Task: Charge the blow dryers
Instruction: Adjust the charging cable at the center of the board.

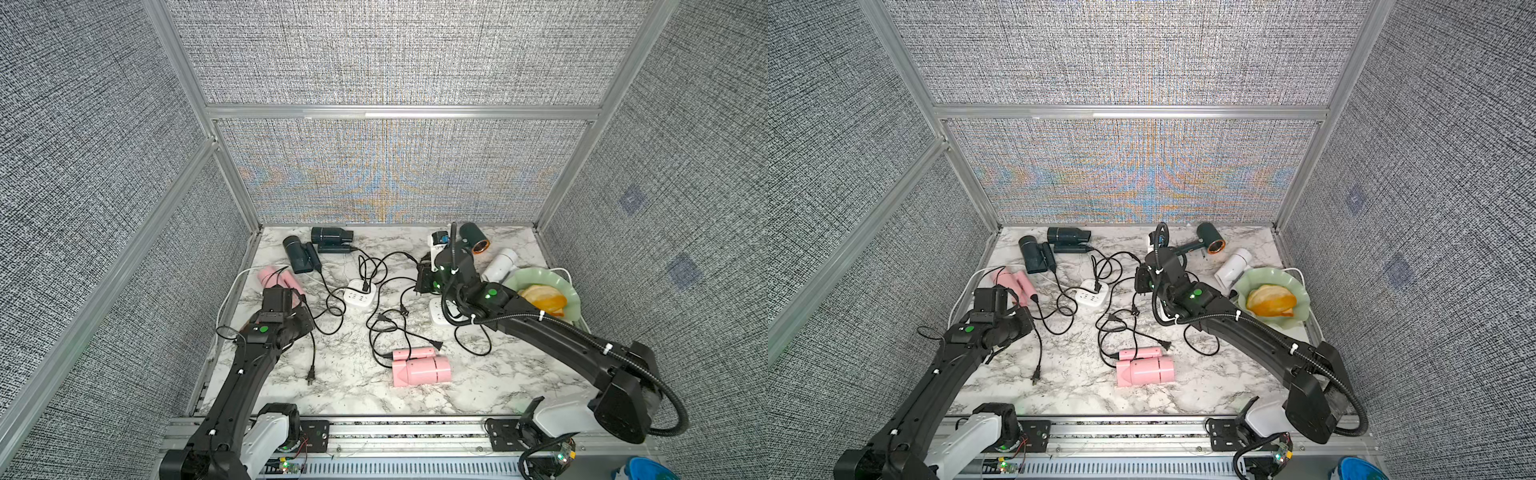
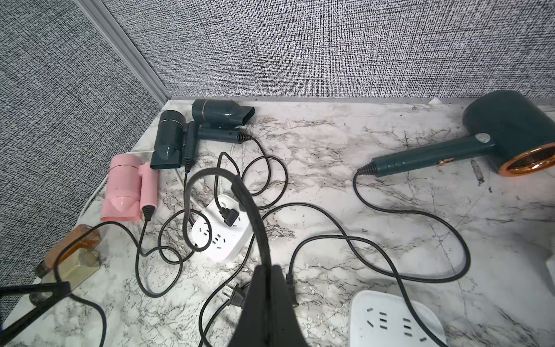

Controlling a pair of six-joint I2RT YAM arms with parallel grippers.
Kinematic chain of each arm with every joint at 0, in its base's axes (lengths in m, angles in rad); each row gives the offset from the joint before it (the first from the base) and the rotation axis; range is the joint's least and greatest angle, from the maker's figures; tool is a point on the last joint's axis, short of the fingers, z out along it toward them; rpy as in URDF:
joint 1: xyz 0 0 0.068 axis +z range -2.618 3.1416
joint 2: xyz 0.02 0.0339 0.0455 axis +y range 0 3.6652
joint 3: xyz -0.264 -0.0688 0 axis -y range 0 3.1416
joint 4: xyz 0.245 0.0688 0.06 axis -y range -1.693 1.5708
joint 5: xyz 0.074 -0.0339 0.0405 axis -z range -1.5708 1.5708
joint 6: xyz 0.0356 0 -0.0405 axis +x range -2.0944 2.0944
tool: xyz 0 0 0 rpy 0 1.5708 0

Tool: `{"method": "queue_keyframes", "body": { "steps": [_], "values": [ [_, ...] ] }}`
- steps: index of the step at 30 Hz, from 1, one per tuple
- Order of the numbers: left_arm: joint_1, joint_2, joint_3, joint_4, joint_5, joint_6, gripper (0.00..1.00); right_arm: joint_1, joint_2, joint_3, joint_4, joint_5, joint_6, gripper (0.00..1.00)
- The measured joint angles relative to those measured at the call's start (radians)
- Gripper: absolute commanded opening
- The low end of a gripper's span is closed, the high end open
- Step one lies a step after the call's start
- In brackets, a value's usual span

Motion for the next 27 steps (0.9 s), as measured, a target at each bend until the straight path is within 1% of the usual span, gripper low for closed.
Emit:
{"method": "queue_keyframes", "body": {
  "steps": [5, 9, 15, 19, 21, 23, 27],
  "values": [
    [0.000, 0.068, -0.040, 0.081, 0.035, -0.043, 0.08, 0.000, -0.043, -0.016, 0.013, -0.024, -0.029, 0.05],
    [0.000, 0.138, -0.032, 0.138, 0.057, -0.046, 0.10, 0.000, -0.080, -0.030, 0.031, -0.026, -0.040, 0.05],
    [0.000, 0.216, -0.026, 0.193, 0.091, -0.051, 0.24, -0.003, -0.150, -0.038, 0.039, 0.065, -0.052, 0.05],
    [0.000, 0.229, -0.020, 0.209, 0.121, -0.058, 0.40, -0.006, -0.170, -0.017, 0.039, 0.087, -0.071, 0.05],
    [0.000, 0.218, -0.017, 0.227, 0.140, -0.058, 0.51, -0.006, -0.180, -0.013, 0.038, 0.087, -0.087, 0.05],
    [0.000, 0.197, -0.012, 0.233, 0.164, -0.064, 0.59, -0.006, -0.187, -0.008, 0.036, 0.079, -0.101, 0.05],
    [0.000, 0.164, 0.021, 0.233, 0.200, -0.055, 0.79, -0.005, -0.196, 0.010, 0.026, 0.064, -0.127, 0.05]
  ]
}}
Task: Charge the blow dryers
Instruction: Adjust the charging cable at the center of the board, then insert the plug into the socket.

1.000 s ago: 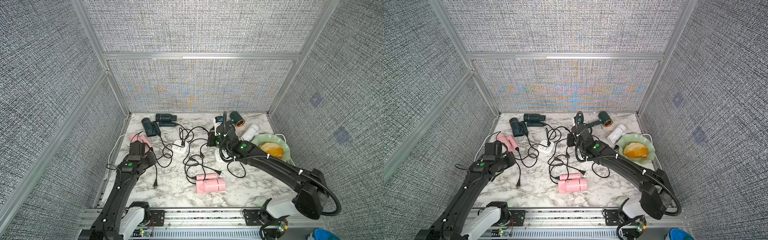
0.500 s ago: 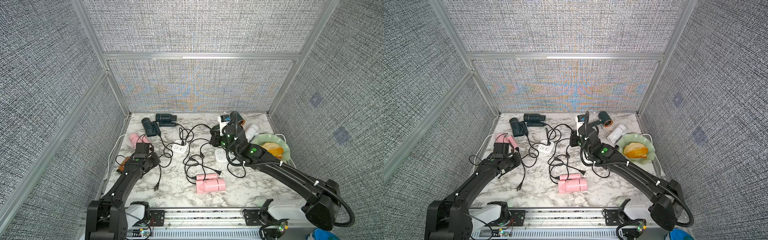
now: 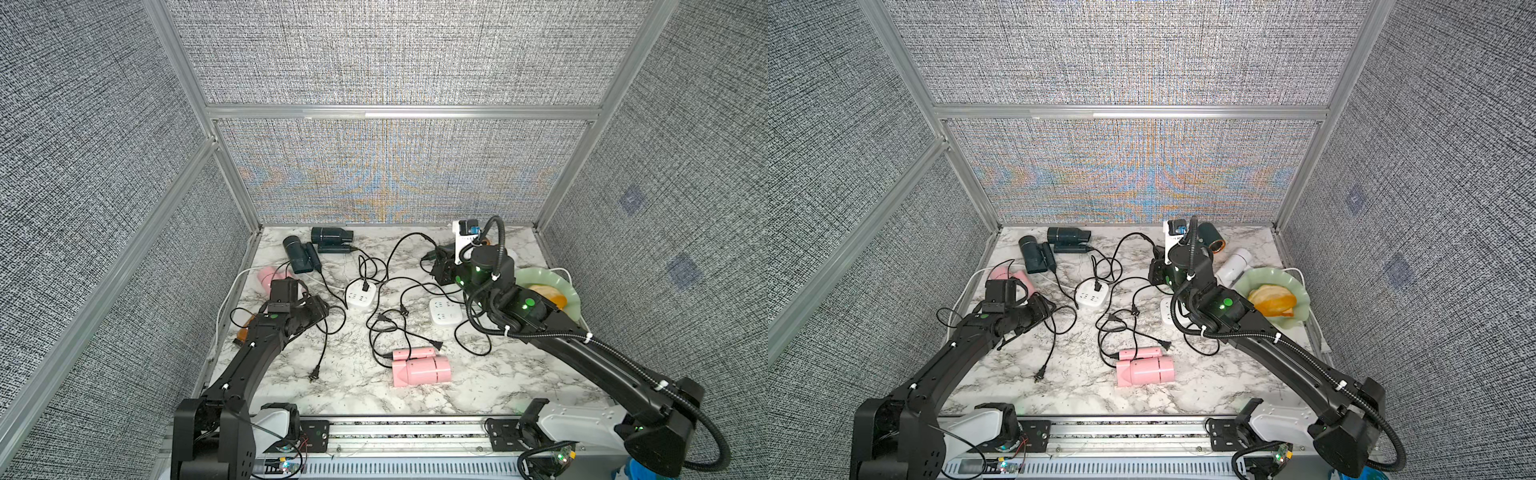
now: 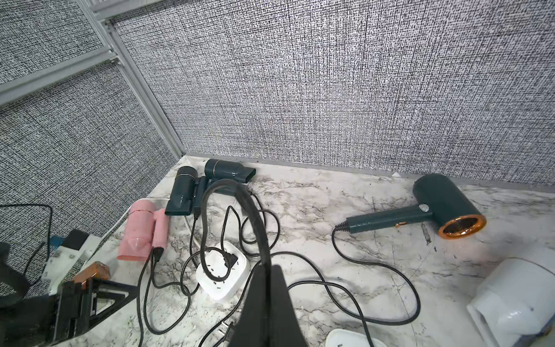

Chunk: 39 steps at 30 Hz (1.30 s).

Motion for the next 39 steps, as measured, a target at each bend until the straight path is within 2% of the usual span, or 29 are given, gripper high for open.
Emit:
{"method": "queue_keyframes", "body": {
  "steps": [3, 4, 10, 14, 18, 23, 27, 33, 39],
  "values": [
    [0.000, -0.033, 0.026, -0.019, 0.010, 0.016, 0.98, 0.000, -0.005, 0.010, -0.002, -0.031, -0.015, 0.05],
    [0.000, -0.042, 0.038, -0.034, 0.009, 0.018, 0.99, 0.000, -0.005, 0.012, -0.002, -0.040, -0.017, 0.05],
    [0.000, -0.174, 0.096, -0.121, 0.011, 0.035, 0.99, 0.000, 0.018, 0.013, -0.002, -0.107, -0.032, 0.05],
    [-0.002, -0.310, 0.052, -0.079, 0.116, 0.037, 0.99, 0.000, 0.072, -0.005, 0.021, -0.162, -0.028, 0.05],
    [-0.020, -0.357, 0.023, -0.001, 0.205, 0.002, 0.96, 0.005, 0.132, -0.034, 0.056, -0.235, -0.005, 0.05],
    [-0.092, -0.314, -0.043, 0.136, 0.290, -0.078, 0.78, 0.021, 0.189, -0.053, 0.092, -0.290, 0.014, 0.04],
    [-0.165, -0.251, -0.083, 0.298, 0.324, -0.179, 0.76, 0.041, 0.210, -0.077, 0.116, -0.308, 0.024, 0.04],
    [-0.272, -0.134, -0.055, 0.505, 0.341, -0.251, 0.75, 0.064, 0.217, -0.120, 0.135, -0.322, 0.035, 0.04],
    [-0.321, 0.007, 0.007, 0.595, 0.360, -0.304, 0.71, 0.077, 0.204, -0.155, 0.155, -0.357, 0.051, 0.04]
  ]
}}
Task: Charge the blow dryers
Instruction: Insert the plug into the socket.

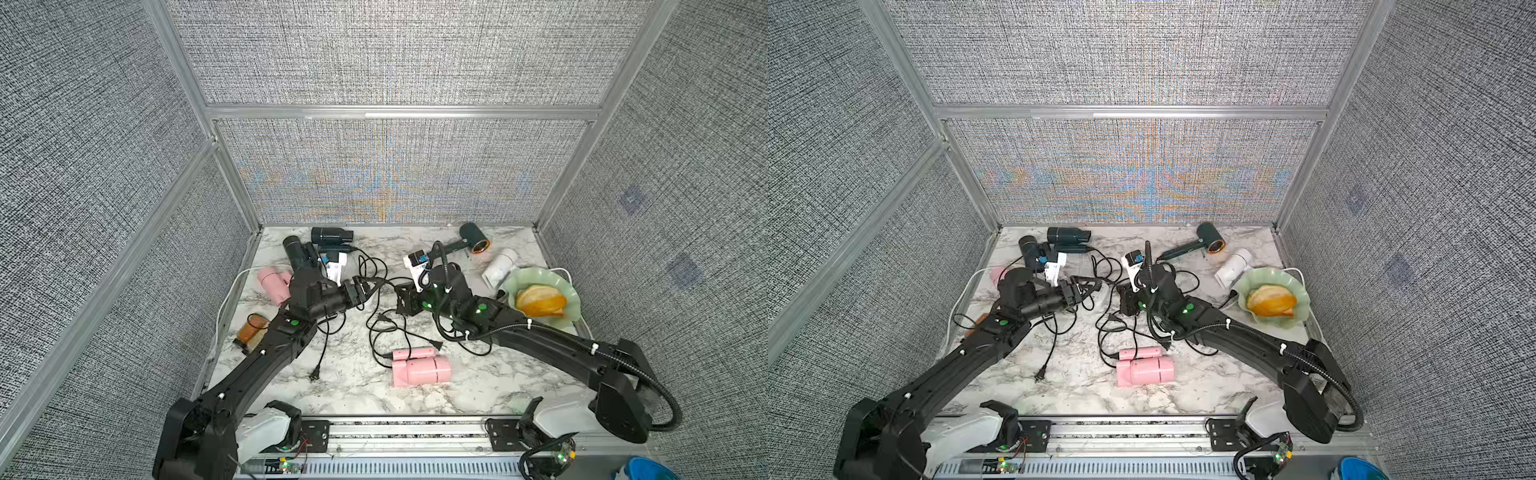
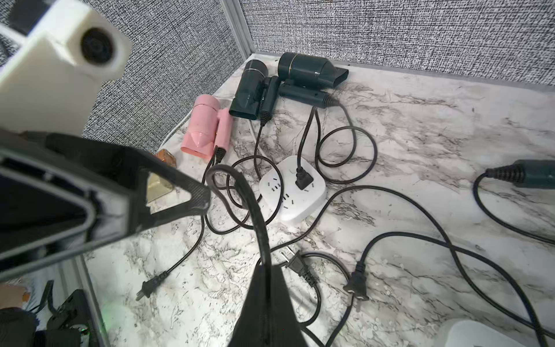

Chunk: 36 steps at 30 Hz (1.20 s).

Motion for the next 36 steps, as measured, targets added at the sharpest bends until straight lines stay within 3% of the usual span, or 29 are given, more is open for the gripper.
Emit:
{"method": "queue_keyframes", "body": {
  "steps": [7, 10, 14, 30, 32, 36],
  "values": [
    [-0.058, 0.094, 0.012, 0.080, 0.014, -0.045, 0.60, 0.008, -0.004, -0.019, 0.004, -0.032, 0.015, 0.04],
    [-0.074, 0.101, 0.010, 0.098, 0.012, -0.051, 0.49, 0.011, -0.004, -0.027, 0.008, -0.037, 0.016, 0.04],
    [-0.072, 0.108, 0.000, 0.116, 0.007, -0.069, 0.37, 0.012, -0.003, -0.028, 0.024, -0.040, 0.020, 0.05],
    [-0.074, 0.116, -0.032, 0.202, 0.014, -0.110, 0.08, 0.012, -0.005, -0.029, 0.051, -0.056, 0.038, 0.05],
    [-0.074, 0.114, -0.032, 0.201, 0.013, -0.121, 0.05, 0.012, -0.004, -0.030, 0.057, -0.059, 0.043, 0.11],
    [-0.074, 0.108, -0.031, 0.201, 0.010, -0.125, 0.03, 0.006, -0.014, -0.042, 0.068, -0.066, 0.057, 0.33]
  ]
}}
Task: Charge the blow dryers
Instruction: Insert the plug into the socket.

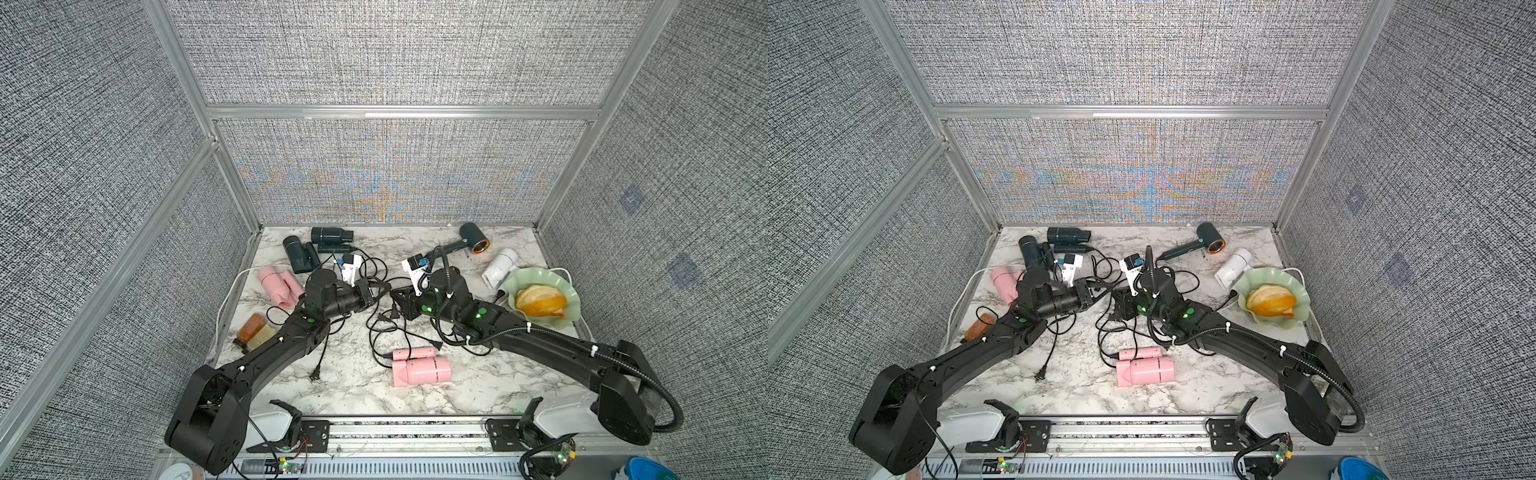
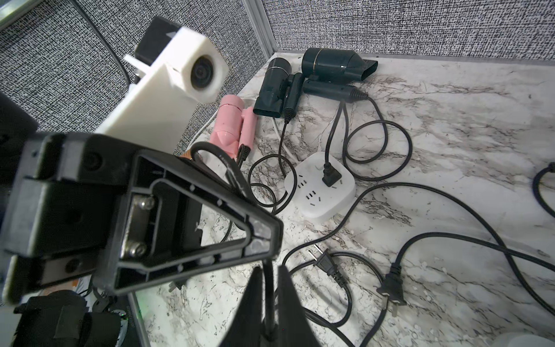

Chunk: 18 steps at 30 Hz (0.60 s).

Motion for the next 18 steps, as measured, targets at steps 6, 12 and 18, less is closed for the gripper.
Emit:
{"method": "queue_keyframes", "body": {
  "steps": [6, 12, 18],
  "values": [
    [0.001, 0.000, 0.014, -0.014, -0.025, -0.008, 0.02, -0.034, -0.086, -0.055, 0.011, -0.056, 0.019, 0.50],
    [0.002, 0.012, 0.022, 0.000, -0.026, -0.047, 0.02, -0.087, -0.171, -0.183, 0.028, -0.190, 0.074, 0.56],
    [0.002, 0.014, 0.034, 0.008, -0.017, -0.056, 0.02, -0.140, -0.202, -0.295, 0.108, -0.325, 0.151, 0.57]
  ]
}}
